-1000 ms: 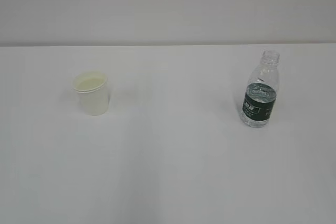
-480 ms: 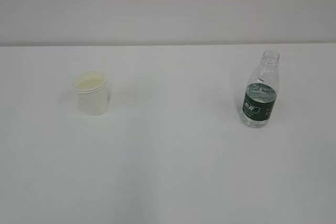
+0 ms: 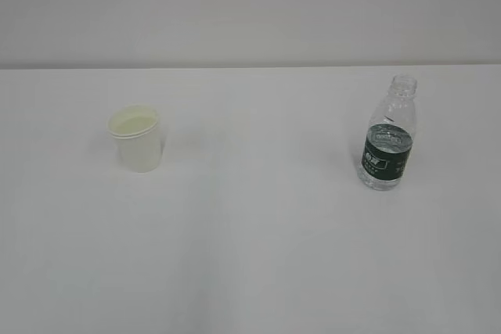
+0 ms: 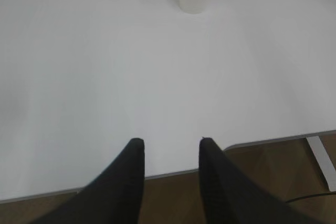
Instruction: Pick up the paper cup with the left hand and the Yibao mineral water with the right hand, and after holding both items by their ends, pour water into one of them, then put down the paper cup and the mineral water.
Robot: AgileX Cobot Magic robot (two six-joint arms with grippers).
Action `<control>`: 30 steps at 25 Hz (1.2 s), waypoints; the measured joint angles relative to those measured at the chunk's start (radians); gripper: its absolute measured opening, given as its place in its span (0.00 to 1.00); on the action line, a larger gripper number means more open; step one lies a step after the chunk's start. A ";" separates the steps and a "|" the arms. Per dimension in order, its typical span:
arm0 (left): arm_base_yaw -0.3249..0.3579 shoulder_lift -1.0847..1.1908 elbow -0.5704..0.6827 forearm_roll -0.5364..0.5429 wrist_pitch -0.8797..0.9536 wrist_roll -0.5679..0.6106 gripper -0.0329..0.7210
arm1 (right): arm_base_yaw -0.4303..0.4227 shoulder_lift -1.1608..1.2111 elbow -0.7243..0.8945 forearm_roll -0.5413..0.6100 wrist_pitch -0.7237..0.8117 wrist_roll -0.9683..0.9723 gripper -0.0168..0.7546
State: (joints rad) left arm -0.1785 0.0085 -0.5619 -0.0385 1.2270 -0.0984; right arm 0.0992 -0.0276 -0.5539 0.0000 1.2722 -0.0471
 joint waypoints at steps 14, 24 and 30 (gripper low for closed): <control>0.000 0.000 0.002 0.038 -0.006 0.000 0.61 | 0.000 0.000 0.027 -0.020 -0.086 -0.002 0.70; 0.000 0.000 0.013 0.046 -0.054 0.000 0.61 | 0.000 0.000 0.046 -0.020 -0.114 -0.002 0.69; 0.000 0.000 0.019 0.046 -0.067 0.000 0.62 | 0.000 0.000 0.046 -0.020 -0.122 -0.002 0.69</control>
State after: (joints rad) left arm -0.1785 0.0085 -0.5433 0.0071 1.1597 -0.0984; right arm 0.0992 -0.0276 -0.5082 -0.0198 1.1501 -0.0488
